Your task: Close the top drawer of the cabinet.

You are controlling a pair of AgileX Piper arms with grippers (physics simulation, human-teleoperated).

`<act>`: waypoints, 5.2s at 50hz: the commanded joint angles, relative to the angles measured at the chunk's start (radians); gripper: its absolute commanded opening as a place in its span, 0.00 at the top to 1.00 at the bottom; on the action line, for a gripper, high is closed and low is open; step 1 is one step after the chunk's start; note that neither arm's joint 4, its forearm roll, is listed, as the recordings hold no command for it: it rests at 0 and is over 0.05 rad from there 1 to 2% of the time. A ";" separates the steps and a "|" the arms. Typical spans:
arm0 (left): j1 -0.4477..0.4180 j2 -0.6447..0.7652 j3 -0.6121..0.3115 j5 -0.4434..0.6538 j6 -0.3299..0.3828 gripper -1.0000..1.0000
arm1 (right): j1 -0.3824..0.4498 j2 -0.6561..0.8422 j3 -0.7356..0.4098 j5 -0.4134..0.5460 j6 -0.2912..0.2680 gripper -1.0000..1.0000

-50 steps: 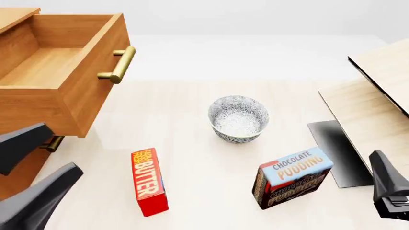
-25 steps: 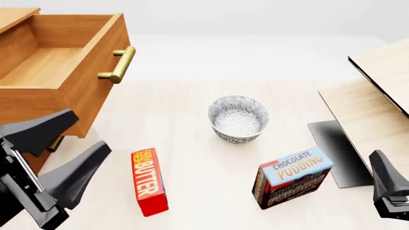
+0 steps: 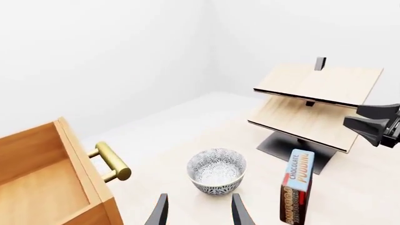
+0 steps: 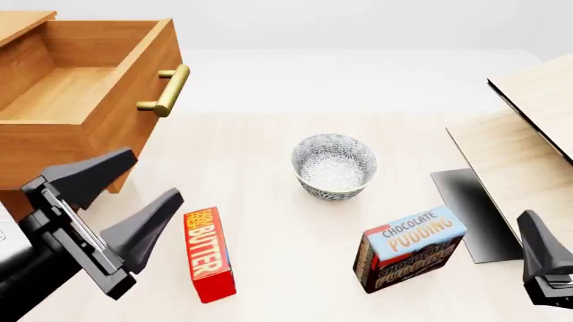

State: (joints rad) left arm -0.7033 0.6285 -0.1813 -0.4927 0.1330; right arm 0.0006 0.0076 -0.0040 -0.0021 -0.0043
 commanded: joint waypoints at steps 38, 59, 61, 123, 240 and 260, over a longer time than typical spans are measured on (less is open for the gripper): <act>-0.036 0.415 -0.025 -0.376 0.070 0.00 | 0.000 0.000 0.000 0.000 0.000 0.00; -0.055 0.576 -0.087 -0.469 0.083 0.00 | 0.000 0.000 0.000 0.000 0.000 0.00; -0.052 0.591 -0.092 -0.477 0.084 0.00 | 0.000 0.000 0.000 0.000 0.000 0.00; 0.179 0.602 -0.137 -0.415 0.007 0.00 | 0.000 0.000 0.000 0.000 0.000 0.00; 0.443 0.458 -0.105 -0.293 -0.049 0.00 | 0.000 0.000 0.000 0.000 0.000 0.00; 0.482 0.449 -0.100 -0.284 -0.060 0.00 | 0.000 0.000 0.000 0.000 0.000 0.00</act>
State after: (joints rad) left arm -0.2452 1.0810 -0.2835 -0.7798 0.0774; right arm 0.0005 0.0077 -0.0040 -0.0021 -0.0042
